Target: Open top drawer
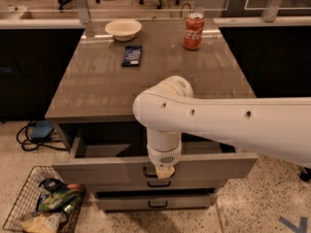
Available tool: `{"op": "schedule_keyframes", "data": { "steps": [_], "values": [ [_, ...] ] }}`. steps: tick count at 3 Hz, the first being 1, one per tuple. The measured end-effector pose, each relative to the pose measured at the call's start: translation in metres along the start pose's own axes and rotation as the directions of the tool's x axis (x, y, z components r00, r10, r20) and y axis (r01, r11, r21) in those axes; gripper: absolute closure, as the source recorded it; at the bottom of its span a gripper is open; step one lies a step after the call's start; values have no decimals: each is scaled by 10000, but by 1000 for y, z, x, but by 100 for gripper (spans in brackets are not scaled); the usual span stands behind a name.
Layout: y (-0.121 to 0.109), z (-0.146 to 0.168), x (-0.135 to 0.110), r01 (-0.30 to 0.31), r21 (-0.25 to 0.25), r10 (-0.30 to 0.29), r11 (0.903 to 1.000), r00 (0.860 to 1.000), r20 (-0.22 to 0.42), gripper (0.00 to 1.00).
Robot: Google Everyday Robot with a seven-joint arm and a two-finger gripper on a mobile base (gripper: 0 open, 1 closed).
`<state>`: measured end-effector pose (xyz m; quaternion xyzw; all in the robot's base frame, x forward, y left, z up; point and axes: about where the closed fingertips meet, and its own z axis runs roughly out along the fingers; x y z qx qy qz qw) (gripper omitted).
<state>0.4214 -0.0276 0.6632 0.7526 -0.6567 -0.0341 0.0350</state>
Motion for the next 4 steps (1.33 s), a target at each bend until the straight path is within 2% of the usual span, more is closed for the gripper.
{"op": "schedule_keyframes", "data": {
  "steps": [1,2,3,4],
  "values": [
    [3,-2,-1,-15,77,15,10000,10000,-39,100],
    [21,-13,-5,-69,516,87,9986,9994,-345,100],
    [69,-37,-17,-109,1421,277,9898,9928,-1167,100],
    [102,-59,-26,-80,2026,430,9792,9846,-1693,100]
  ]
}}
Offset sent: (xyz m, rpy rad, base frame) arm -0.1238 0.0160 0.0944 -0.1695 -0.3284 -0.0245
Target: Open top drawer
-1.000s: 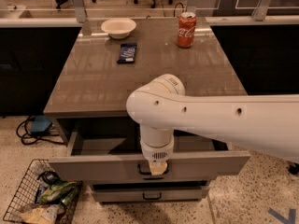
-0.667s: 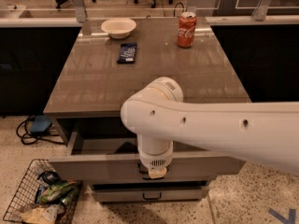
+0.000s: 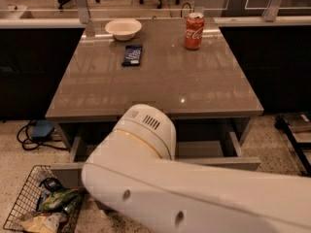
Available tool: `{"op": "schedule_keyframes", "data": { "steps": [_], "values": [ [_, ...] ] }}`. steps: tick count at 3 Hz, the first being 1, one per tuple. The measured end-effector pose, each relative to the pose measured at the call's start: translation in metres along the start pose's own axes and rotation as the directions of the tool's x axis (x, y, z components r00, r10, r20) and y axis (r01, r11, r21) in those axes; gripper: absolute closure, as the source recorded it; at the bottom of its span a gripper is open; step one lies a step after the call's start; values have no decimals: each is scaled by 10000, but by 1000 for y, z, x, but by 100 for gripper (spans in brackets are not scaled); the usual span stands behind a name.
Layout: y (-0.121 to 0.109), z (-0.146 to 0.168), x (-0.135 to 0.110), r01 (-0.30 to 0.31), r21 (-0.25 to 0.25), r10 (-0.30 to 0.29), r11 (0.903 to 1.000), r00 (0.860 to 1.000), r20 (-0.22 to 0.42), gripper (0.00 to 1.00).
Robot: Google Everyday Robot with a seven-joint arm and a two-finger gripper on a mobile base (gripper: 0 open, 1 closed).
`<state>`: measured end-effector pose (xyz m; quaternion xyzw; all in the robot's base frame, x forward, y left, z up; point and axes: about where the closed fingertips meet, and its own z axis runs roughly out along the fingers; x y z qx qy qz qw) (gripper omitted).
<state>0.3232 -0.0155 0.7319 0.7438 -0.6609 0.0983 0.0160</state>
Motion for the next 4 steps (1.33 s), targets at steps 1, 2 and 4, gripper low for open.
{"op": "schedule_keyframes", "data": {
  "steps": [1,2,4],
  "values": [
    [5,-12,4,-46,361,51,9993,9999,-134,100],
    [-15,-9,23,-54,875,34,9961,9997,228,100],
    [-92,17,72,217,1683,-463,9855,9885,1438,100]
  ]
}}
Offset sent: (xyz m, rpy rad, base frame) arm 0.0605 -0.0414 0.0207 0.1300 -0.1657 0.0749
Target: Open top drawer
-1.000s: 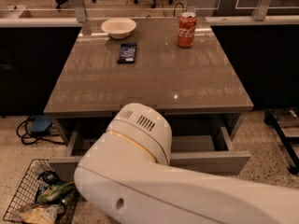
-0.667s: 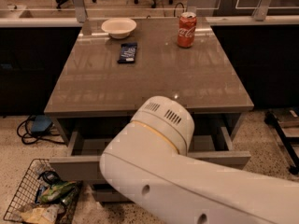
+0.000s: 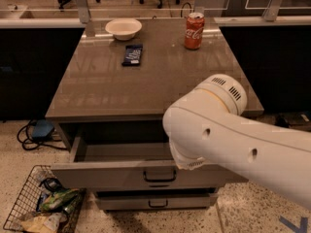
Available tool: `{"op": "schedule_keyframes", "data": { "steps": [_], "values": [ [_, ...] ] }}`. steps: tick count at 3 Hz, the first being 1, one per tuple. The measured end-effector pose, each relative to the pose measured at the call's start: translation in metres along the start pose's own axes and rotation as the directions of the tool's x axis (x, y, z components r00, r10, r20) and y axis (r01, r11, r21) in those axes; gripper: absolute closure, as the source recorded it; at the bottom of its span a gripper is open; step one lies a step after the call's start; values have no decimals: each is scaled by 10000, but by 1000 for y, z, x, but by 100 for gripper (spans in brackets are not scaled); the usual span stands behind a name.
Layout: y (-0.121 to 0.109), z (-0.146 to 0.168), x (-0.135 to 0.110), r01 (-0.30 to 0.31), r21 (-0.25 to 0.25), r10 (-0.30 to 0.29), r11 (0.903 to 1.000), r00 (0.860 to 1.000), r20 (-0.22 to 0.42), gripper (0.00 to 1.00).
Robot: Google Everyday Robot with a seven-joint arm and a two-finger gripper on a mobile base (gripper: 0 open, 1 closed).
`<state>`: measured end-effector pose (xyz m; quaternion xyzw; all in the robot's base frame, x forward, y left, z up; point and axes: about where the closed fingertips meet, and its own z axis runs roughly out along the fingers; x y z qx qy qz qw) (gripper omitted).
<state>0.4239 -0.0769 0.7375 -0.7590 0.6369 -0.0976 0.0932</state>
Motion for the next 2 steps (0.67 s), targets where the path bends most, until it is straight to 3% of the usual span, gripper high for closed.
{"op": "schedule_keyframes", "data": {
  "steps": [2],
  "values": [
    [-30,45,36,23,-292,-7,9996,9985,541,100]
  ]
}}
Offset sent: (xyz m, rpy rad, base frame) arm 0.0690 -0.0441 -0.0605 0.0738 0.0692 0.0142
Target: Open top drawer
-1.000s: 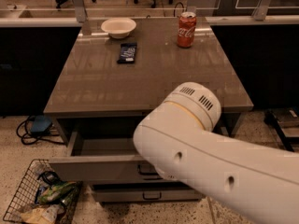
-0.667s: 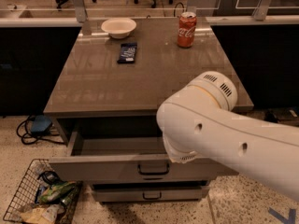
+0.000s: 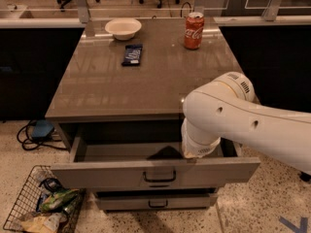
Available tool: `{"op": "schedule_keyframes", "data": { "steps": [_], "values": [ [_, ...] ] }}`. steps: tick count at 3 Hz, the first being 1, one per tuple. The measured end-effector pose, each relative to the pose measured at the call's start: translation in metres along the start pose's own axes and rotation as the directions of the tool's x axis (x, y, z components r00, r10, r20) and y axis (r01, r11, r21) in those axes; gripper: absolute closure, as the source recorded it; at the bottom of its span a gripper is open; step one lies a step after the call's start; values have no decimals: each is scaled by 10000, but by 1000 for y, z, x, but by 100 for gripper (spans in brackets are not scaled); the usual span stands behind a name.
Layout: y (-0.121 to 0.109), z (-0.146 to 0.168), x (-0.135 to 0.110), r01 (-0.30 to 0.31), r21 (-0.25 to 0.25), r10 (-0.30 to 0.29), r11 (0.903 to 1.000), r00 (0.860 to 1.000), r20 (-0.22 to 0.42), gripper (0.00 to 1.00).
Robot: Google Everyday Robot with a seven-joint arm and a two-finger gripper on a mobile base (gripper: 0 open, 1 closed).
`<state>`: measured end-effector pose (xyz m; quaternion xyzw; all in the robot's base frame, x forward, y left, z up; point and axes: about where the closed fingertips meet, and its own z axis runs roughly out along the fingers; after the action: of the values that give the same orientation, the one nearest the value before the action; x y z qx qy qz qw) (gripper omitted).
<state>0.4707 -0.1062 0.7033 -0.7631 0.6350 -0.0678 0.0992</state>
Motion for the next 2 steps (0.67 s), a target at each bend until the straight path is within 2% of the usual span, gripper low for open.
{"op": "schedule_keyframes", "data": {
  "steps": [1,2],
  "values": [
    [5,23,10,-196,-366,204,9991,9995,226,100],
    [26,37,18,-600,-841,630,9946,9975,334,100]
  ]
}}
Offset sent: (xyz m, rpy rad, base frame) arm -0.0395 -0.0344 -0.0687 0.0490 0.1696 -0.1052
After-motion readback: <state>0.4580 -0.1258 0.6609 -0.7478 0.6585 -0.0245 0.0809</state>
